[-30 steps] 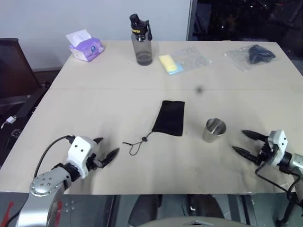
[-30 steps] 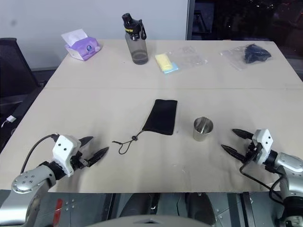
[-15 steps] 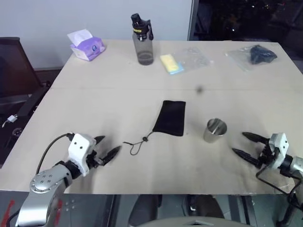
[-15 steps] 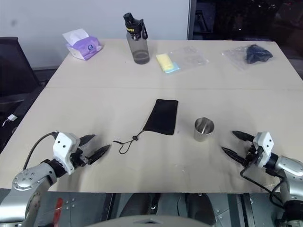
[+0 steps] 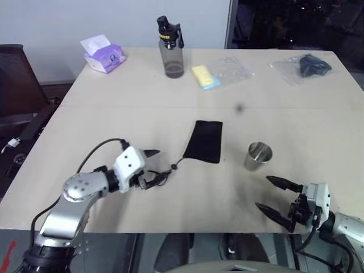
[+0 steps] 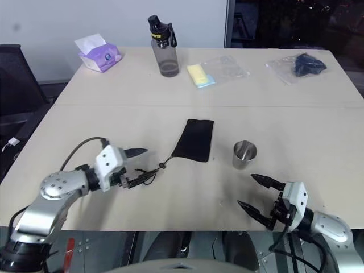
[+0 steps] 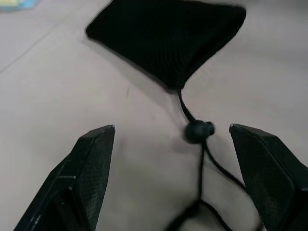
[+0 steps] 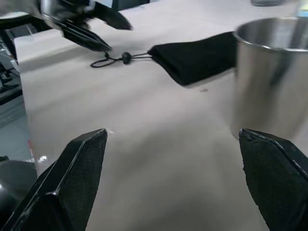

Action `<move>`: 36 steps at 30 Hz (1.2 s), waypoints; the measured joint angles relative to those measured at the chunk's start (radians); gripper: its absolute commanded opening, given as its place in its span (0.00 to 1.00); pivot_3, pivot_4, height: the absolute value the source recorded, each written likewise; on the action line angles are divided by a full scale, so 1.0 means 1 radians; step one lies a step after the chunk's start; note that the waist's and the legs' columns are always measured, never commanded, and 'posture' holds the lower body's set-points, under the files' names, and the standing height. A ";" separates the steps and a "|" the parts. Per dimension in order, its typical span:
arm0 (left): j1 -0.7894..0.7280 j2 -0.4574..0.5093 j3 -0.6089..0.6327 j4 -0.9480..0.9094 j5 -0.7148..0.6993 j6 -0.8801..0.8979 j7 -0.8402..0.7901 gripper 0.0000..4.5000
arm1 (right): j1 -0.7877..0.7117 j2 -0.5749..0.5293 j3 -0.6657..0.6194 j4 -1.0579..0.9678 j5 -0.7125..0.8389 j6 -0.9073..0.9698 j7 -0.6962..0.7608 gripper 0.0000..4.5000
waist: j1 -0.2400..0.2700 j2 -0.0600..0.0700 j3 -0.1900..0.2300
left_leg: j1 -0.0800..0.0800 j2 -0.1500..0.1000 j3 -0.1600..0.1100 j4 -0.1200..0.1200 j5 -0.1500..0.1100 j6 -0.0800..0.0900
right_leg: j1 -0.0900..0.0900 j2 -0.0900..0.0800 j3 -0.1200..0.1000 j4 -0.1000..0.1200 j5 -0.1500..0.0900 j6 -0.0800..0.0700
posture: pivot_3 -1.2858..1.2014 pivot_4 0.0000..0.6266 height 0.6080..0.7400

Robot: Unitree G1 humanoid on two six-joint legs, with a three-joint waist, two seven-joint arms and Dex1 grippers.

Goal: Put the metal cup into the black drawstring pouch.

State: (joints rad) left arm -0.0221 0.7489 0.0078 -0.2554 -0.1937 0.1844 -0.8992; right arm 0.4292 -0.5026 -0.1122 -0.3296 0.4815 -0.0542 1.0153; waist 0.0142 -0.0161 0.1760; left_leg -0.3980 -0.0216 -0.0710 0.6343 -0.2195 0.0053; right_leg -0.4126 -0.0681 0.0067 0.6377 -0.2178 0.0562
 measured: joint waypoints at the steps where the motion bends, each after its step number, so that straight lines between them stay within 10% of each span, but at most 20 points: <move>1: -0.063 0.000 -0.045 0.043 0.037 -0.016 -0.015 0.88 | 0.015 0.015 0.002 -0.013 -0.007 0.001 -0.026 0.99 | 0.004 -0.001 0.000 | -0.001 0.000 0.000 0.000 0.000 0.000 | 0.000 0.001 -0.001 0.000 0.000 0.000 | 0.52 0.24 1.00; 14: -0.332 -0.129 -0.217 0.200 0.115 -0.046 -0.050 0.88 | 0.096 0.063 0.068 -0.114 -0.060 -0.002 -0.153 0.99 | -0.003 -0.001 0.000 | 0.001 0.003 0.009 0.001 0.000 0.000 | 0.000 0.004 0.003 0.001 0.000 0.000 | 0.52 0.24 1.00; 24: -0.349 -0.149 -0.221 0.294 0.153 -0.105 -0.054 0.01 | 0.096 0.063 0.077 -0.156 -0.068 0.008 -0.214 1.00 | -0.001 -0.002 0.000 | 0.001 0.004 0.009 0.002 0.000 0.000 | 0.000 0.005 0.003 0.001 0.000 0.000 | 0.52 0.24 1.00; 36: -0.352 -0.203 -0.206 0.333 0.113 -0.091 -0.051 0.01 | -0.020 -0.009 0.053 -0.264 -0.152 -0.012 -0.259 1.00 | -0.002 -0.002 0.000 | 0.001 0.004 0.009 0.004 0.000 0.000 | 0.000 0.005 0.003 0.003 0.001 0.001 | 0.52 0.24 1.00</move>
State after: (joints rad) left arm -0.3737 0.5455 -0.1979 0.0773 -0.0804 0.0935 -0.9506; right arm 0.4089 -0.5114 -0.0595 -0.5935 0.3291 -0.0665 0.7560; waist 0.0117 -0.0179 0.1762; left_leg -0.3973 -0.0179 -0.0615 0.6388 -0.2194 0.0057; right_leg -0.4129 -0.0628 0.0097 0.6411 -0.2168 0.0573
